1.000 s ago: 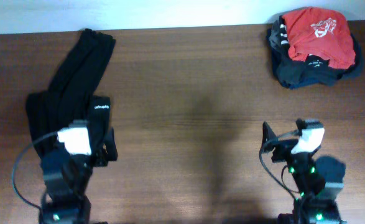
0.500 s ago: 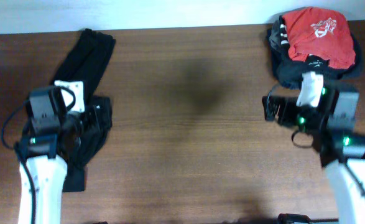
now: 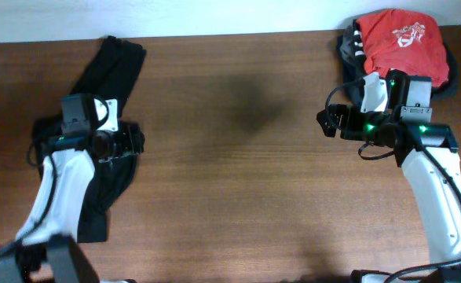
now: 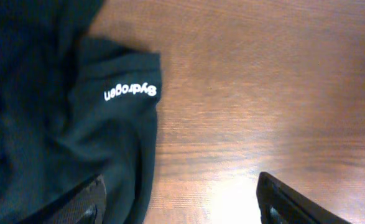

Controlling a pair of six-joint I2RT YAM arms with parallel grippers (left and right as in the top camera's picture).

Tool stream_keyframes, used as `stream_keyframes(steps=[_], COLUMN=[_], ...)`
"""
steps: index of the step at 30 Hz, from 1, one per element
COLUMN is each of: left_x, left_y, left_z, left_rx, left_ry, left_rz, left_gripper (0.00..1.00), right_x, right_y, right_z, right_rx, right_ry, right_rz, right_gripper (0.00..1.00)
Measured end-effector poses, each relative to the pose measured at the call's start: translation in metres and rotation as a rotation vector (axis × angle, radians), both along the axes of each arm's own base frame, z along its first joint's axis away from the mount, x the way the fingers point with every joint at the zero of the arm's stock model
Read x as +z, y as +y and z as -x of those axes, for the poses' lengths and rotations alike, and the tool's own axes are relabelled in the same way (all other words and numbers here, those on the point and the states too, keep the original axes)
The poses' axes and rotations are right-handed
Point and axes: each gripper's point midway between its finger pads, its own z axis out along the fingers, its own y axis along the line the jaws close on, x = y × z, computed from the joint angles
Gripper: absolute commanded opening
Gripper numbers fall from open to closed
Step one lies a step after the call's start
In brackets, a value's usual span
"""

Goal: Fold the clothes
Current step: 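Reach the left gripper to the black shirt's collar and grasp it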

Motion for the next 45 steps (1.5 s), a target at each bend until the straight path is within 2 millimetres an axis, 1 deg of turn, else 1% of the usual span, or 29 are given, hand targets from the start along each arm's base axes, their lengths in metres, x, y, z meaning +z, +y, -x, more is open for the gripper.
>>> stream_keyframes(steps=[3, 6, 10, 12, 17, 21, 24, 29, 33, 36, 40, 45], left_x=[-0.029, -0.05, -0.062, -0.064, -0.06, -0.06, -0.061, -0.061, -0.059, -0.059, -0.064, -0.07], left_y=[0.003, 0.005, 0.006, 0.005, 0.001, 0.0, 0.005, 0.018, 0.029, 0.034, 0.03, 0.011], left_z=[-0.006, -0.012, -0.019, -0.02, -0.03, -0.033, -0.033, -0.032, -0.034, -0.037, -0.041, -0.045], left_rx=[0.032, 0.051, 0.063, 0.062, 0.049, 0.049, 0.063, 0.096, 0.121, 0.135, 0.108, 0.054], left_ry=[0.057, 0.082, 0.081, 0.08, 0.037, 0.031, 0.034, 0.038, 0.028, 0.018, 0.012, 0.01], left_rz=[0.012, 0.016, 0.021, 0.021, 0.008, -0.043, -0.084, -0.15, -0.212, -0.261, -0.3, -0.321], left_gripper=[0.73, 0.73, 0.74, 0.74, 0.74, 0.73, 0.73, 0.72, 0.71, 0.68, 0.66, 0.66], right_x=[-0.001, -0.001, 0.0, 0.001, 0.003, -0.001, -0.007, -0.019, -0.024, -0.027, -0.031, -0.031], right_y=[0.001, 0.001, 0.002, 0.002, 0.001, 0.001, 0.0, 0.0, -0.001, -0.001, -0.001, -0.001], right_z=[0.0, 0.0, -0.001, -0.002, -0.005, -0.008, -0.011, -0.017, -0.021, -0.022, -0.023, -0.023], right_rx=[0.005, 0.006, 0.008, 0.008, 0.007, 0.008, 0.008, 0.007, 0.007, 0.007, 0.007, 0.008], right_ry=[0.002, 0.002, -0.002, -0.008, -0.024, -0.018, -0.01, 0.009, 0.014, 0.021, 0.03, 0.032], right_rz=[-0.006, -0.007, -0.009, -0.008, -0.007, -0.007, -0.008, -0.01, -0.011, -0.011, -0.013, -0.013], right_gripper=[0.96, 0.96, 0.96, 0.96, 0.96, 0.96, 0.96, 0.96, 0.96, 0.96, 0.97, 0.96])
